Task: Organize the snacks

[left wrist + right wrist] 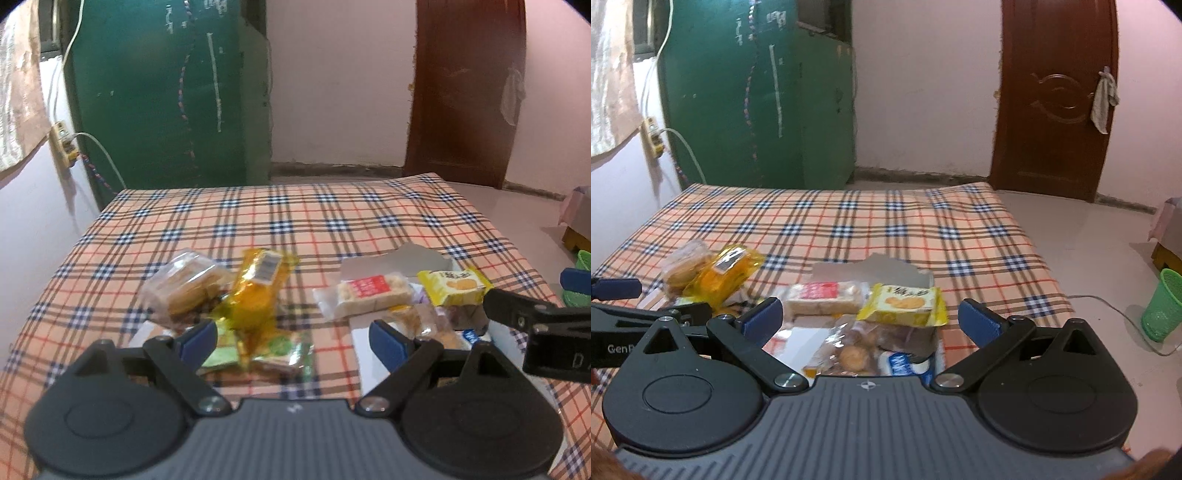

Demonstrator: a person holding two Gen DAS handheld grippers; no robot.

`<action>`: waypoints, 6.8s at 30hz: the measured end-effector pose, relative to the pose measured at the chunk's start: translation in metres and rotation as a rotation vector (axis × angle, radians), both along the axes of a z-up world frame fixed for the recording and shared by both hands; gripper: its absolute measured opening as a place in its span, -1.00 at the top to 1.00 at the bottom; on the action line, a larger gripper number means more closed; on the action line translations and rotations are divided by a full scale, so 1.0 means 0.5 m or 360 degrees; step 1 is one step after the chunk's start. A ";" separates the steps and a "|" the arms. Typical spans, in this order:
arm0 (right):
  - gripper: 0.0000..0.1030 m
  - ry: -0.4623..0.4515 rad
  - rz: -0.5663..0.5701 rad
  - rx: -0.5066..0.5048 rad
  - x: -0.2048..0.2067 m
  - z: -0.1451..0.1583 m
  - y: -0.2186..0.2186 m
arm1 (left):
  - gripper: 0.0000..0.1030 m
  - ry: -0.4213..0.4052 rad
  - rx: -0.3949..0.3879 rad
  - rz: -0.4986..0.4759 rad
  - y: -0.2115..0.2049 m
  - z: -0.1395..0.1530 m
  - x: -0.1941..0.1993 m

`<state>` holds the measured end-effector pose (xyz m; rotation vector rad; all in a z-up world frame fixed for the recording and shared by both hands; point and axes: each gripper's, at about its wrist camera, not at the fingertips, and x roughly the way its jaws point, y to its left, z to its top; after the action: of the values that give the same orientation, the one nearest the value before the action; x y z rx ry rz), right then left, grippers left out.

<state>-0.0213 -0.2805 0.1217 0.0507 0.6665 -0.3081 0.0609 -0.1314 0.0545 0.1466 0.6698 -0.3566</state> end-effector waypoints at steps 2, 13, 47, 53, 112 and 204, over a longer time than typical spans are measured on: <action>-1.00 0.0010 0.0018 0.0000 0.003 -0.005 0.016 | -0.73 0.0000 0.0003 0.0012 0.013 -0.001 -0.002; -1.00 0.0047 0.0115 0.0039 0.039 -0.034 0.075 | -0.73 0.0014 -0.0031 0.0114 0.083 -0.007 -0.009; -1.00 0.0140 0.0365 0.0085 0.108 -0.135 0.208 | -0.72 0.0060 -0.0046 0.0253 0.215 -0.074 0.001; -1.00 0.0143 0.0353 0.0082 0.117 -0.146 0.202 | -0.73 0.0067 0.0017 0.0304 0.236 -0.099 0.037; -0.18 0.0251 0.0198 0.0174 0.245 -0.282 0.204 | 0.09 0.0092 0.0034 0.0284 0.221 -0.196 0.143; -0.08 -0.0089 0.0227 0.0119 -0.111 -0.018 0.237 | 0.09 -0.0078 -0.0097 0.0170 0.158 0.009 -0.180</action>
<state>-0.0766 -0.1620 0.1129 0.0824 0.6227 -0.1440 -0.0291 -0.0524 0.0589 0.0609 0.6149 -0.2697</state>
